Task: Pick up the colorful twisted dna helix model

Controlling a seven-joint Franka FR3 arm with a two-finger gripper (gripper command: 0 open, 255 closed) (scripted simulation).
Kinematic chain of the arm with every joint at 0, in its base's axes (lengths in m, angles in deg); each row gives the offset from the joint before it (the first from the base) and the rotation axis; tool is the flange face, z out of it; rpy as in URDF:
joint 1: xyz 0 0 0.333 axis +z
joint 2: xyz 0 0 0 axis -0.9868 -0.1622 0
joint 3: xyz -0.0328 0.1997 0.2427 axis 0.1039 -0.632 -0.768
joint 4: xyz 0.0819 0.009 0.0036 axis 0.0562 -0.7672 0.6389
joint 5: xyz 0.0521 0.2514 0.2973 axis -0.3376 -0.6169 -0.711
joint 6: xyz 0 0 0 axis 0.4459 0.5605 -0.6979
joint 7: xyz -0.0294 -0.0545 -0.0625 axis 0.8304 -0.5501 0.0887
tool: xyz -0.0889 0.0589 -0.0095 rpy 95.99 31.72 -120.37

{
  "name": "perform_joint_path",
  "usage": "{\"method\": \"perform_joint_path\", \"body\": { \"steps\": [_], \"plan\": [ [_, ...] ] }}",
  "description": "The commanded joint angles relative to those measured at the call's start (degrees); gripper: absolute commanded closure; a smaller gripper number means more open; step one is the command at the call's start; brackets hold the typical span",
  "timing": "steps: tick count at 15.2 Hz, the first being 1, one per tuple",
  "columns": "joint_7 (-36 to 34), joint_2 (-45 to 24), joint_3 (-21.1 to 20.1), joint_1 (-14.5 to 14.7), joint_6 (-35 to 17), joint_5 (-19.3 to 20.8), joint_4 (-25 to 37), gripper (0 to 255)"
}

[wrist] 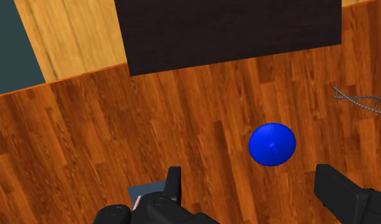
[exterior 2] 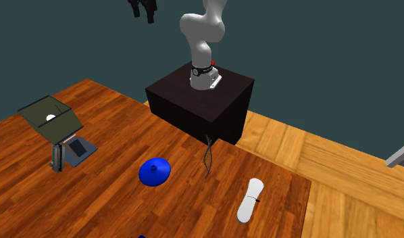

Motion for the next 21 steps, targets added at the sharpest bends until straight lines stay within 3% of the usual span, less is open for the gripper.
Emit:
{"method": "perform_joint_path", "body": {
  "steps": [1, 11, 21],
  "plan": [
    [0.00, 0.00, 0.00, 0.00, 0.00, 0.00, 0.00, 0],
    [-8.27, -4.43, -8.50, 5.15, -14.49, -6.38, -9.64, 0],
    [-16.51, -17.12, -17.86, 9.90, -30.96, -11.06, -12.41, 0]
  ]
}}
